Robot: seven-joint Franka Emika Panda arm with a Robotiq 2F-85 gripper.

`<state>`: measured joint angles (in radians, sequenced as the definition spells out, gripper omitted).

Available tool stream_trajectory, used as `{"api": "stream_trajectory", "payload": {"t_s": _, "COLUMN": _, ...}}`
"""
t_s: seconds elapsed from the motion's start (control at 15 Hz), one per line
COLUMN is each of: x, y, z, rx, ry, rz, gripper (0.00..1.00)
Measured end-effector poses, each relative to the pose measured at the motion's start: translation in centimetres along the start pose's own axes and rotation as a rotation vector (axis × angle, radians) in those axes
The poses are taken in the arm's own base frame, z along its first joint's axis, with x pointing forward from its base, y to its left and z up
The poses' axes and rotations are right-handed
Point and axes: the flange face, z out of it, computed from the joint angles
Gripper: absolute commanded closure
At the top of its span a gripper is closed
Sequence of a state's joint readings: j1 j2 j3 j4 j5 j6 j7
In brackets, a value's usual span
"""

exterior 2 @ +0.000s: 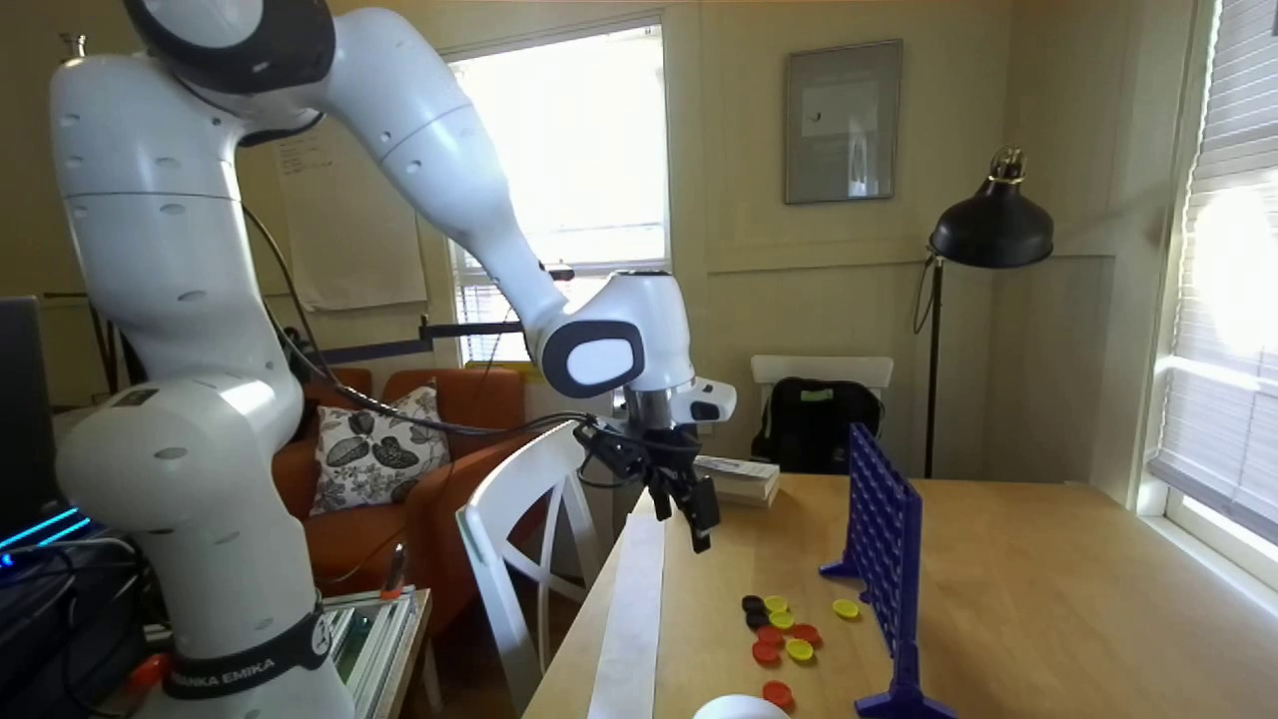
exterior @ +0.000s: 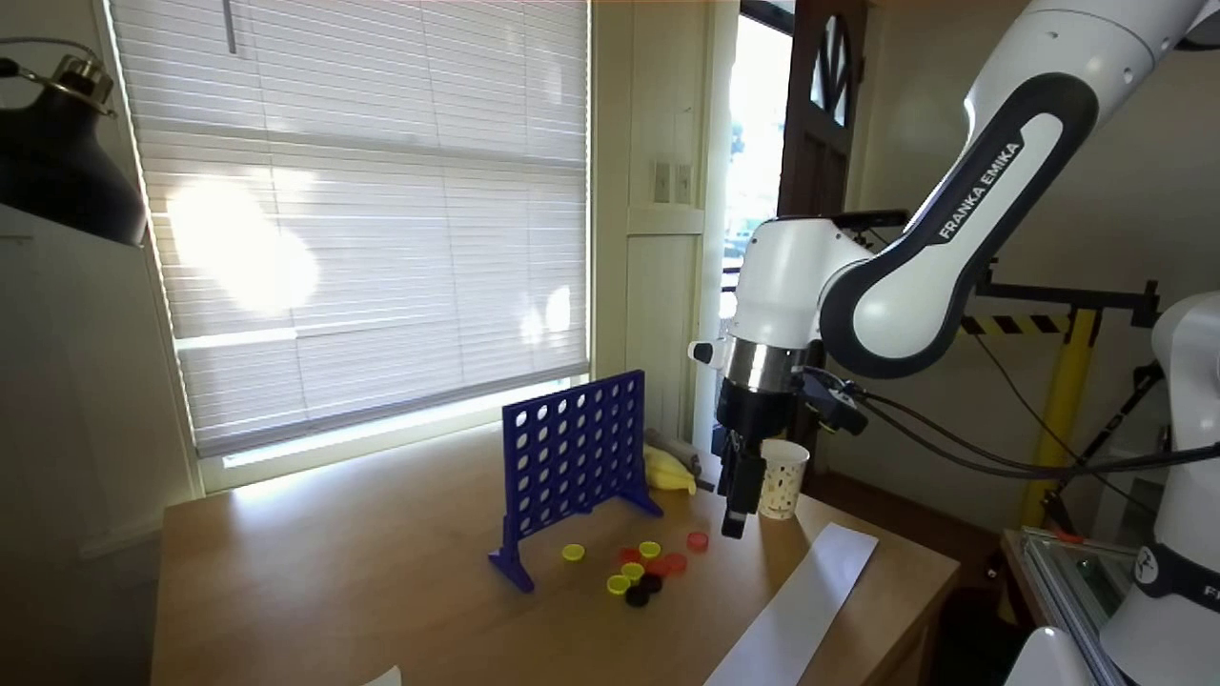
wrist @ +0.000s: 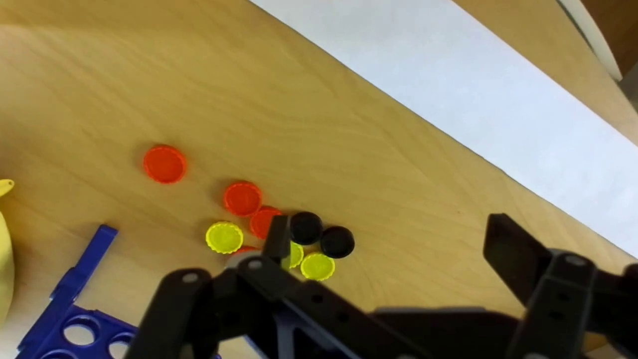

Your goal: Group up the circles in color sequence

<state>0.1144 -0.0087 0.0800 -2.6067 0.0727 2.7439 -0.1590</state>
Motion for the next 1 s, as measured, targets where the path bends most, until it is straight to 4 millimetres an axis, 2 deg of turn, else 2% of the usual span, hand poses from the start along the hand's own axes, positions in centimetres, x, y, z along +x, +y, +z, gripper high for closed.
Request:
{"api": "stream_trajectory", "payload": {"t_s": 0.27, "x": 0.6, "y": 0.4, "z": 2.4, "rx": -0.012, "ry": 0.004, "rz": 0.007, "gripper": 0.0}}
{"api": "stream_trajectory", "payload": {"t_s": 0.53, "x": 1.6, "y": 1.3, "z": 4.0, "rx": -0.021, "ry": -0.003, "rz": 0.034, "gripper": 0.0}}
{"api": "stream_trajectory", "payload": {"t_s": 0.6, "x": 1.9, "y": 1.5, "z": 4.4, "rx": -0.025, "ry": -0.006, "rz": 0.041, "gripper": 0.25}}
{"api": "stream_trajectory", "payload": {"t_s": 0.67, "x": 2.1, "y": 1.9, "z": 4.6, "rx": -0.031, "ry": -0.008, "rz": 0.048, "gripper": 0.26}}
{"api": "stream_trajectory", "payload": {"t_s": 1.0, "x": 2.3, "y": 4.3, "z": 6.0, "rx": -0.07, "ry": -0.029, "rz": 0.097, "gripper": 0.62}}
